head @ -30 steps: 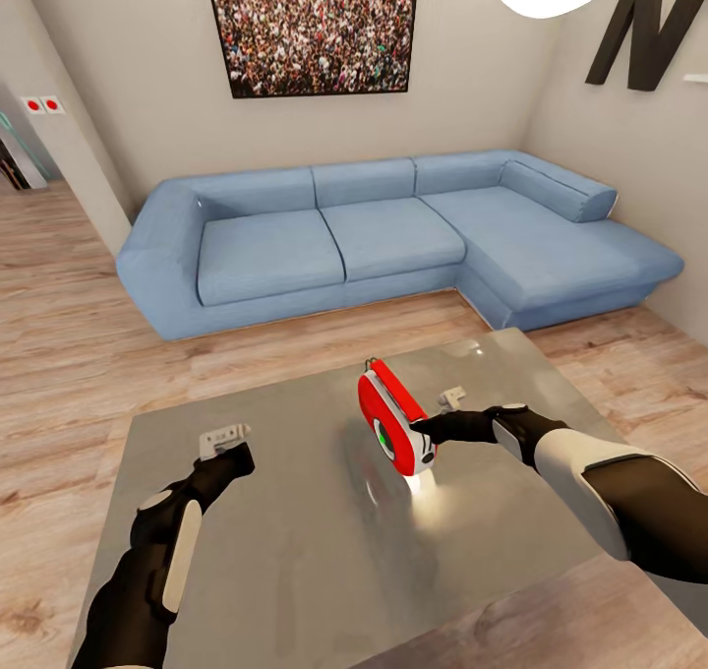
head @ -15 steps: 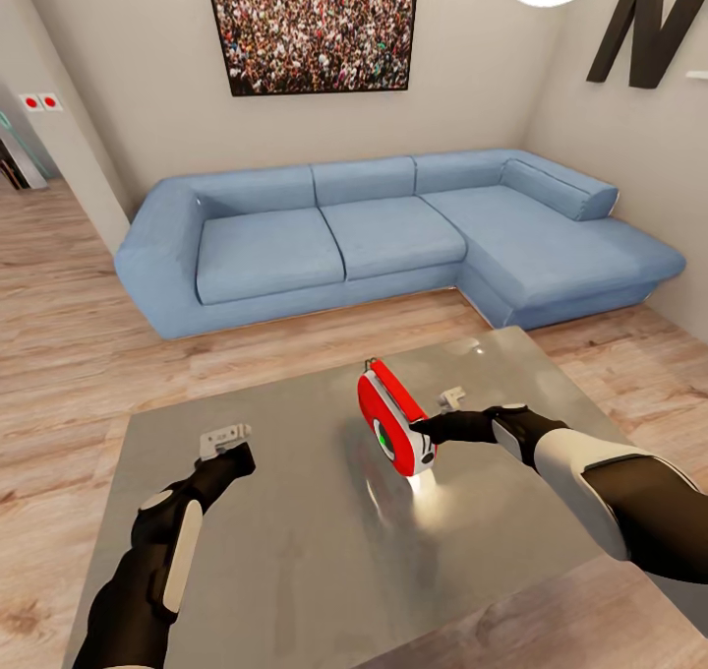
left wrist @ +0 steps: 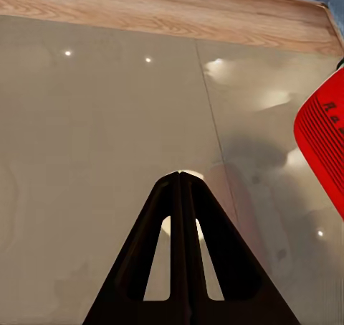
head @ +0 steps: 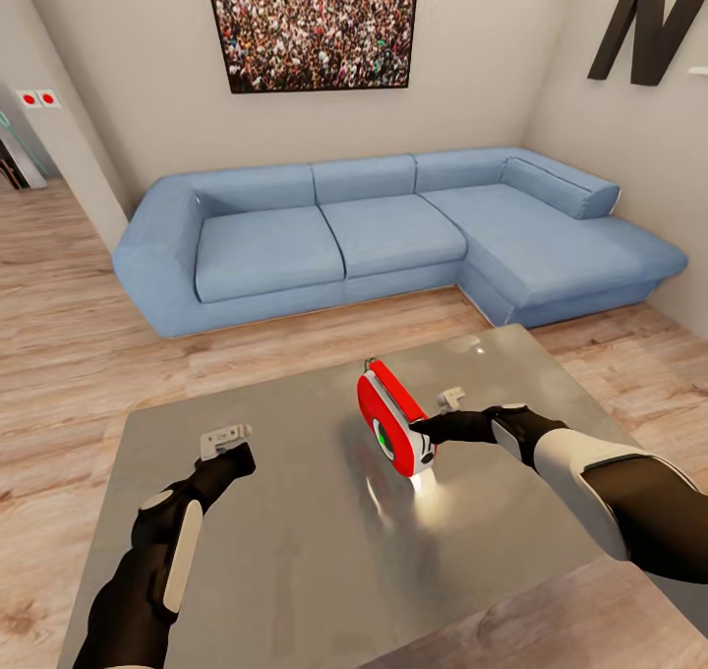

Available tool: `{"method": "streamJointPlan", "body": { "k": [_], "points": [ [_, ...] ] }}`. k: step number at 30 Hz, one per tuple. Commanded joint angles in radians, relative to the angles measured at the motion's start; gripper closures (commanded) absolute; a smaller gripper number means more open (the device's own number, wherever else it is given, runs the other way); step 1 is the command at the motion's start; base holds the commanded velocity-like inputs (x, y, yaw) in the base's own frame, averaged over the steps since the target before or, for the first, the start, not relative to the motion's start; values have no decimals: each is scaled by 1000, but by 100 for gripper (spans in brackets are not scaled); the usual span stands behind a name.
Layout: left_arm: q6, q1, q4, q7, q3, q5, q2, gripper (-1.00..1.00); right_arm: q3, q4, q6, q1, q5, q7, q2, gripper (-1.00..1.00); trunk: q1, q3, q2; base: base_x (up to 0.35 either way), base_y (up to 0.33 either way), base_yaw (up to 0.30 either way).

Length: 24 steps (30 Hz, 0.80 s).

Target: Turn on the radio receiver that's on the table in the living room.

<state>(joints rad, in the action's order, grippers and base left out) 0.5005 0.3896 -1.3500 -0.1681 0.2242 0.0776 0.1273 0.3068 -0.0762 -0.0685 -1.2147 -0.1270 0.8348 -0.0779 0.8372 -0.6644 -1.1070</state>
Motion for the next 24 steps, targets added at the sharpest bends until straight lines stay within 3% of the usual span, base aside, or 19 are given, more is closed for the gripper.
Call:
{"method": "streamJointPlan", "body": {
  "k": [1,4,24],
  "points": [
    [0,0,0,0,0,0,0,100,-11,1,0,0,-5,1,0,100,0,0,0,0,0,0],
    [0,0,0,-1,0,1,0,100,-11,1,0,0,-5,0,0,100,0,0,0,0,0,0],
    [0,0,0,-1,0,0,0,100,-10,1,0,0,-5,0,1,100,77,-63,-140,0,0,0]
  ]
}}
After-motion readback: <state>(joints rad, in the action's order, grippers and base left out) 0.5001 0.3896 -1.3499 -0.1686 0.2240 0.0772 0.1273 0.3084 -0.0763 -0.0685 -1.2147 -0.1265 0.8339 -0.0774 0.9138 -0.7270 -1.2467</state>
